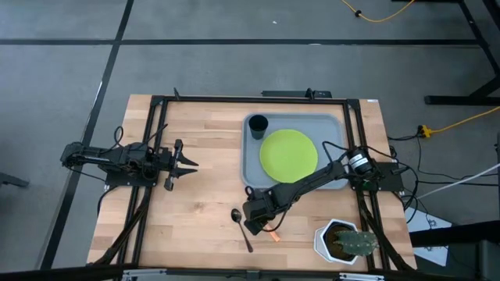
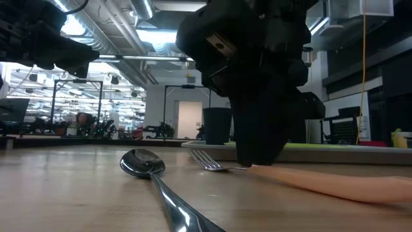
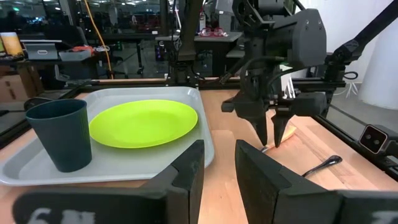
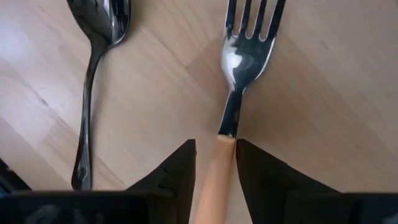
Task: Pick and place plate/cup/fork/spoon on tray
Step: Put the brown fork on the gray serving tray to the right of the light green plate
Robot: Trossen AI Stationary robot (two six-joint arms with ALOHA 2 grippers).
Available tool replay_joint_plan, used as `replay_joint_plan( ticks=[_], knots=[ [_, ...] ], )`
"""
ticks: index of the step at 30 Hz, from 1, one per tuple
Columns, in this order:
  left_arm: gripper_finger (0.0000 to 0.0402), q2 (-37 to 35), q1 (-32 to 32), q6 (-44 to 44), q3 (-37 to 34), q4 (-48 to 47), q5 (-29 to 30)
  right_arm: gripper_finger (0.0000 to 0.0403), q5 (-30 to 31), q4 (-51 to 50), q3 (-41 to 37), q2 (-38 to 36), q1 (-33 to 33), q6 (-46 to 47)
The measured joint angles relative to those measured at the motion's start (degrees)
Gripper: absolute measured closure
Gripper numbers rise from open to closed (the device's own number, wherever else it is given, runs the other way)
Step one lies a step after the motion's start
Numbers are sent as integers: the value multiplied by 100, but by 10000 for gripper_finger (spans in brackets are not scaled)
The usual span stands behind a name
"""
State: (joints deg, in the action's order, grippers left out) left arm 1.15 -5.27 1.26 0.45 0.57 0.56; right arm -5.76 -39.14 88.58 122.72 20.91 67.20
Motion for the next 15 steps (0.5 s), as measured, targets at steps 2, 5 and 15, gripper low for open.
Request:
replay_joint_plan(
  ticks=[2,5,15],
  knots=[
    [319,2,1,0,0,-1,0,283,4,-2,0,-2,-2,-2],
    [319,2,1,0,0,-1,0,283,4,-108,0,2,17,9],
    [319,1,-1,0,-1,3,0,283,-179,-358,42,297,89,14]
  ],
)
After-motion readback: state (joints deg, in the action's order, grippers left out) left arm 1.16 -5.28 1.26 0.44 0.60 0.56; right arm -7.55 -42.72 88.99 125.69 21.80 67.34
